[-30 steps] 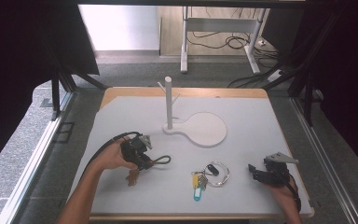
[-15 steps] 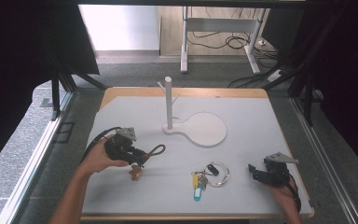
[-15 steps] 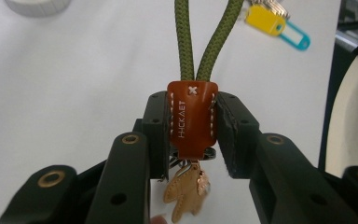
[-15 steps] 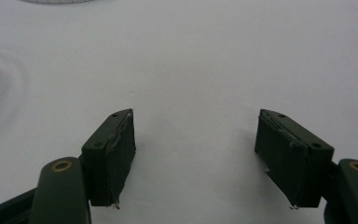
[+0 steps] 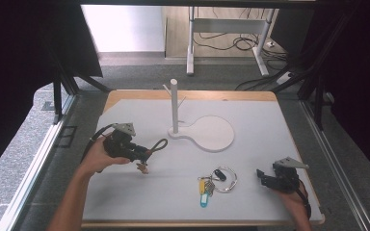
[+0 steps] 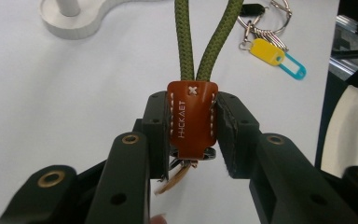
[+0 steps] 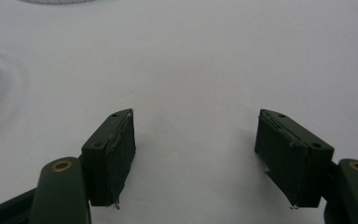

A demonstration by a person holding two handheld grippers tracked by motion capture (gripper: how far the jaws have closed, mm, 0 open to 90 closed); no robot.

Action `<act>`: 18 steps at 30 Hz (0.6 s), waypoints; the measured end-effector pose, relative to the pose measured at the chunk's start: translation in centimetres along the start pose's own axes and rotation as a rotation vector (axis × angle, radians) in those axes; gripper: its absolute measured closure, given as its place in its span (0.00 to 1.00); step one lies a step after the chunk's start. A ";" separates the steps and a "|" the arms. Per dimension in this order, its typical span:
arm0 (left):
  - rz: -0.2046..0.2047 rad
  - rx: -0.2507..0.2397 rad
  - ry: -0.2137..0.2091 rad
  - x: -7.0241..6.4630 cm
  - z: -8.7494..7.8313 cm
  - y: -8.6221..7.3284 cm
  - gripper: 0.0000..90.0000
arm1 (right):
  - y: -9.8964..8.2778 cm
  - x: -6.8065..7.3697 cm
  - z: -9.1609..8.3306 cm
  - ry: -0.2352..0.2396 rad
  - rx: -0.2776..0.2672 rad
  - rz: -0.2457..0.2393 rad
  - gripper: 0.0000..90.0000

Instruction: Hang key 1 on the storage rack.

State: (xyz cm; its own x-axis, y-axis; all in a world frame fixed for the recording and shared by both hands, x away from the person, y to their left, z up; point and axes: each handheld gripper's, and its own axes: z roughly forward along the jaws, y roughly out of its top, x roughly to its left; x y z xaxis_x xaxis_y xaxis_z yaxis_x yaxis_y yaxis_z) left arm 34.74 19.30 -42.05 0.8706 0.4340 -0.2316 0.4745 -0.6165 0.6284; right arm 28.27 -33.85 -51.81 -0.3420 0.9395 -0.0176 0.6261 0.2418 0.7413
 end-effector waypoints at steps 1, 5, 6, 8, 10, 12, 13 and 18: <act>-0.007 -0.007 0.002 0.2 -0.2 0.1 0.74 | 0.0 0.0 0.0 0.000 0.000 0.001 0.32; -0.026 -0.026 0.000 0.6 -0.6 0.4 0.74 | 0.0 0.0 0.0 0.000 0.000 0.001 0.32; -0.038 -0.032 0.010 0.9 -0.9 0.6 0.74 | 0.0 0.0 0.0 0.000 0.000 0.001 0.32; -0.046 -0.040 0.010 1.0 -1.0 0.8 0.74 | 0.0 0.0 0.0 0.001 0.000 0.001 0.32; -0.048 -0.045 0.020 1.3 -1.4 1.1 0.74 | 0.0 0.0 0.0 0.001 0.000 0.001 0.32; -0.054 -0.054 0.021 1.6 -1.6 1.3 0.74 | 0.0 0.0 0.0 0.001 0.000 0.002 0.32; -0.058 -0.054 0.023 1.7 -1.8 1.5 0.74 | 0.0 0.0 0.0 0.002 0.000 0.002 0.32; -0.073 -0.086 0.024 2.5 -2.7 2.4 0.74 | 0.0 0.0 0.0 0.003 0.000 0.003 0.32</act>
State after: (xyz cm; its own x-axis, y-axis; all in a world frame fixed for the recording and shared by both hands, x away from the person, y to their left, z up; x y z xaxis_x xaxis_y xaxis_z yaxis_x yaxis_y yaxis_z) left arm 37.73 20.72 -39.13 0.8303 0.4920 -0.2617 0.5227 -0.5248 0.6719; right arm 28.29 -33.88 -51.82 -0.3423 0.9395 -0.0136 0.6268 0.2391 0.7416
